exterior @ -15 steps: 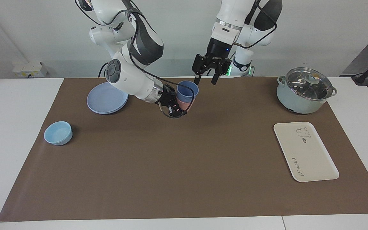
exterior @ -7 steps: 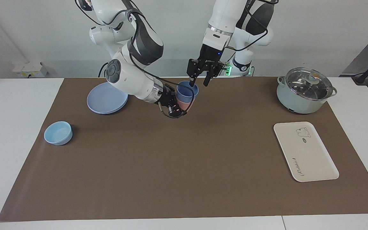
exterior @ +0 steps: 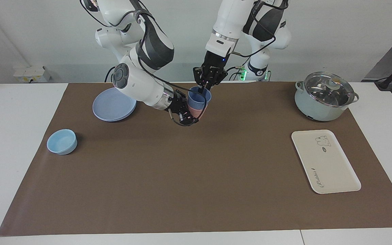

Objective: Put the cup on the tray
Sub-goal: 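Pull the blue cup out with the left gripper while the right gripper holds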

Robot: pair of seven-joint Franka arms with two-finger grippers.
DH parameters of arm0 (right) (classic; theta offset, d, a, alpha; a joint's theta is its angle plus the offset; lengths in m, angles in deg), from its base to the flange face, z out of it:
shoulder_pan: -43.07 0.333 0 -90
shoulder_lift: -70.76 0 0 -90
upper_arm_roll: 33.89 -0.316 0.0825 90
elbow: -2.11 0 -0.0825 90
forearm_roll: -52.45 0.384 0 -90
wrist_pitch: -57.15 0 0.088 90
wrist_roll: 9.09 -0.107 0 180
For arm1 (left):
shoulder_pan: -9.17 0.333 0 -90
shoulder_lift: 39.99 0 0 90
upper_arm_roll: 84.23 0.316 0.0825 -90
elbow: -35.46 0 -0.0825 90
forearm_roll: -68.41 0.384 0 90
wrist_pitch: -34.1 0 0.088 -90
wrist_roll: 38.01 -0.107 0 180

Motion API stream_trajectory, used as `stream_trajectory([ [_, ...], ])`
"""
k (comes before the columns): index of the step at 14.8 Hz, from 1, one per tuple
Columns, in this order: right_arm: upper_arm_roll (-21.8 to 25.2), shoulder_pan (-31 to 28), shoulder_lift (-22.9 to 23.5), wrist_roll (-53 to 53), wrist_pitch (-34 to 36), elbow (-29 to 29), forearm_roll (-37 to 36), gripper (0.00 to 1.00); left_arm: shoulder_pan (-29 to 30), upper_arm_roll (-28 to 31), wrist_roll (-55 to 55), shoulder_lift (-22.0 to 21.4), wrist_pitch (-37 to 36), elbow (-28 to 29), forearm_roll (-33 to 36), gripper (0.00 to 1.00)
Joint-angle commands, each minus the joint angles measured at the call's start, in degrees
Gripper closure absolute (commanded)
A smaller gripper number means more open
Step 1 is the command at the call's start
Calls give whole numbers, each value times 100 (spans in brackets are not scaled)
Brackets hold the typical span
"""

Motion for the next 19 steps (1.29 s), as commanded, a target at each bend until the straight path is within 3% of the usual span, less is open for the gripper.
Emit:
stream_trajectory([
  [1,-26,10,-147,-99,-127,139,-72,100,2,25,10,-33,-116,17,-113,100],
  [6,-9,-95,-199,-72,-109,139,-72,100,11,69,239,81,-1275,-1124,-183,100],
  [9,18,-174,-252,-99,-48,147,-54,100,2,139,221,19,-1960,-1520,-183,100],
  [11,18,-349,-252,-99,-39,174,50,100,299,148,143,-85,-2278,-1609,-174,100],
  [14,18,-761,-235,233,-161,357,410,100,923,227,-653,-313,-2323,-1321,-218,100],
  [16,18,-1139,-165,611,-223,542,692,100,1773,254,-1916,-533,-2209,-698,-437,100],
  [19,27,-1605,11,1367,-249,788,701,100,2786,254,-3459,-526,-1807,-152,-623,100],
])
